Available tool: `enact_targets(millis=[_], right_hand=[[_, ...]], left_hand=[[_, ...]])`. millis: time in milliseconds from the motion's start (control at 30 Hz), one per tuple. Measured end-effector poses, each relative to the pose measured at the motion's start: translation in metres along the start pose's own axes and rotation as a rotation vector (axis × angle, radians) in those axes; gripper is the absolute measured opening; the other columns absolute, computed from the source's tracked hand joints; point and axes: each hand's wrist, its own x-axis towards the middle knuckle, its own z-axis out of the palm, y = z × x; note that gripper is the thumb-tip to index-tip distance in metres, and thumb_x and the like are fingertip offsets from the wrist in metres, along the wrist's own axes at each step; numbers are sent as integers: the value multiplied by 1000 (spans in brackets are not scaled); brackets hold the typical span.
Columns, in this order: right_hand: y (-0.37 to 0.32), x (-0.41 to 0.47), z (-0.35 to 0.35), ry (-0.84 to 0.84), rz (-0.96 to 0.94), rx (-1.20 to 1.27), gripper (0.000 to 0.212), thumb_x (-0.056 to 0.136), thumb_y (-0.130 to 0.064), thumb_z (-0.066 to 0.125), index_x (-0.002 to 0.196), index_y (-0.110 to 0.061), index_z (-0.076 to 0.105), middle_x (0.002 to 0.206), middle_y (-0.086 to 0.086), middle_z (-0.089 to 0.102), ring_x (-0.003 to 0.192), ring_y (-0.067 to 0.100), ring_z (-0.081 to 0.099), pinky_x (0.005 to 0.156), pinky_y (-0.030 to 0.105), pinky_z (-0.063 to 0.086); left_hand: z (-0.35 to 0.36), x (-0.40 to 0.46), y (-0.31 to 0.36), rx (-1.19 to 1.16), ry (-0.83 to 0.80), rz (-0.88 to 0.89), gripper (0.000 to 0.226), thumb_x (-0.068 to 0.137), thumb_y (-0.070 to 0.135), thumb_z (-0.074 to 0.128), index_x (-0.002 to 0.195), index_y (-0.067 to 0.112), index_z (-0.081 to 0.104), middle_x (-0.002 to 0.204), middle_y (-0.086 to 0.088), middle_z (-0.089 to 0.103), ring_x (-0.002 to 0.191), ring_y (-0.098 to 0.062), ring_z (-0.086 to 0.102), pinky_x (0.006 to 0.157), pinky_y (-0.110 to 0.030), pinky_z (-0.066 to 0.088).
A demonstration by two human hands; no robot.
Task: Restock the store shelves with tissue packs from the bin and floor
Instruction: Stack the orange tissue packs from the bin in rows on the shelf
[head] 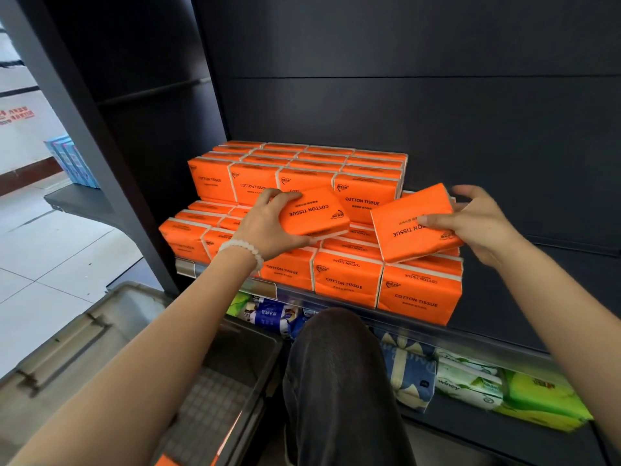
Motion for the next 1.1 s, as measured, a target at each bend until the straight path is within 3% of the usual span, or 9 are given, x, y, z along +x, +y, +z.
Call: enact_targets(millis=[267, 533, 667, 833, 1000, 1100], right_hand=[[-10, -12, 7, -12, -159, -87, 88, 70, -18, 82, 141, -21, 30, 116, -4, 48, 105, 17, 52, 87, 40, 50], [-13, -13, 14, -1, -200, -118, 83, 71, -18, 81, 140, -21, 34, 132, 1, 47, 116, 21, 50, 93, 45, 49], [-13, -13, 16, 5, -209, -138, 81, 72, -19, 80, 139, -21, 34, 135, 2, 45, 119, 22, 49, 92, 42, 49], [-10, -14, 15, 8, -253, -172, 78, 73, -23, 79, 138, -23, 36, 135, 0, 45, 116, 18, 47, 89, 38, 48], [-7, -18, 14, -166, -297, -211, 91, 74, -19, 78, 146, -31, 24, 127, -9, 42, 111, 9, 44, 87, 29, 41], [-5, -19, 17, -128, -275, -220, 97, 74, -15, 78, 148, -28, 17, 134, -2, 42, 107, 8, 42, 87, 29, 39]], left_hand=[[3, -4, 3, -20, 77, -53, 84, 62, 32, 85, 134, 25, 42, 137, -9, 27, 119, -30, 45, 100, -37, 42], [8, -1, 5, -116, 108, -57, 86, 57, 35, 88, 131, 22, 46, 139, -10, 22, 129, -29, 31, 109, -40, 34], [13, 0, 4, -125, 124, -63, 73, 67, 38, 81, 129, 22, 49, 141, -9, 21, 132, -30, 28, 110, -43, 33], [19, 3, 4, -137, 173, -63, 57, 77, 26, 75, 128, 20, 49, 143, -11, 19, 133, -34, 28, 109, -42, 33], [22, 4, 12, -148, 231, -4, 64, 73, 22, 79, 128, 19, 48, 144, -13, 24, 133, -31, 30, 109, -38, 31], [25, 4, 18, -102, 259, 55, 64, 71, 20, 80, 127, 16, 49, 146, -15, 28, 134, -33, 30, 109, -40, 30]])
